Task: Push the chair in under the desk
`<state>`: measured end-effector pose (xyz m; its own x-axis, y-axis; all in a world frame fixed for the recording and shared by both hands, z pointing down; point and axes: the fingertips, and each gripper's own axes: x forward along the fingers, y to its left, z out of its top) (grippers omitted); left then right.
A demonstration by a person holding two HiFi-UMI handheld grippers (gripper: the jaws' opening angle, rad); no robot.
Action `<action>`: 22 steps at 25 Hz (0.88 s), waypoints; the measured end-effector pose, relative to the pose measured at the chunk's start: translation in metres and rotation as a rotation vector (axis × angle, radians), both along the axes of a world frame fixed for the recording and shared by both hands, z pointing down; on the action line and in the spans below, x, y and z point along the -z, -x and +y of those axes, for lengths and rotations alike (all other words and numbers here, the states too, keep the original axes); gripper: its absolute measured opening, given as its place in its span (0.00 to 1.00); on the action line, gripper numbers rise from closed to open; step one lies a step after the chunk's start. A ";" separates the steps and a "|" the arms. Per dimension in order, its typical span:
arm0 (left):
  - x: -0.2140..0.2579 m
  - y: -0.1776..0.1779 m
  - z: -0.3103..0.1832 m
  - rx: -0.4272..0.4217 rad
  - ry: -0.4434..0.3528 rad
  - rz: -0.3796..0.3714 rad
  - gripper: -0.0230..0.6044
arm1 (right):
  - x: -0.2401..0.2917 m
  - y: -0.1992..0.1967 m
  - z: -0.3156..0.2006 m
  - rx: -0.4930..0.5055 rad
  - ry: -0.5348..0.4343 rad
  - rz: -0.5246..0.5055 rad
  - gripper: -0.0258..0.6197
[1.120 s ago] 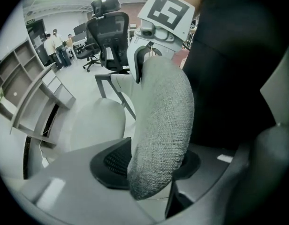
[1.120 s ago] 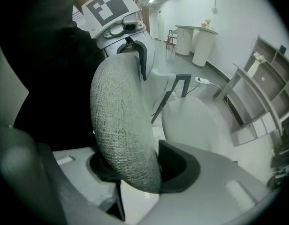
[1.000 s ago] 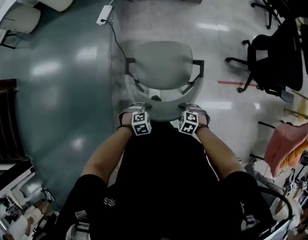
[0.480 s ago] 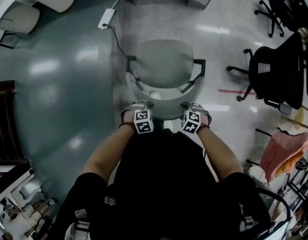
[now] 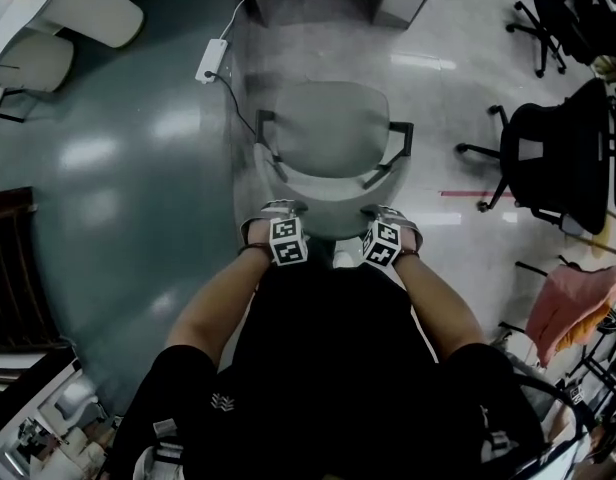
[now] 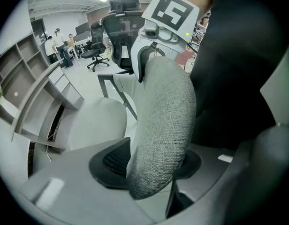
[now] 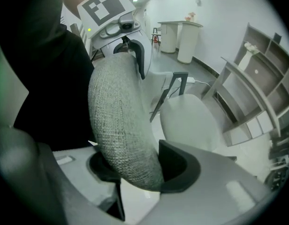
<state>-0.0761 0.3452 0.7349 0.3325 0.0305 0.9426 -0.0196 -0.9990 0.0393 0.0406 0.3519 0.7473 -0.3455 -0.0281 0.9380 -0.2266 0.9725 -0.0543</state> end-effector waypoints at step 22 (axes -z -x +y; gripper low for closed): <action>-0.004 -0.005 -0.104 -0.067 0.038 0.001 0.34 | -0.003 -0.004 -0.112 0.053 0.011 0.007 0.34</action>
<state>-0.0714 0.2407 0.7388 0.3294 0.0885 0.9400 0.0477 -0.9959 0.0770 0.0442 0.2402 0.7502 -0.3398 0.0007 0.9405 -0.1749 0.9825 -0.0639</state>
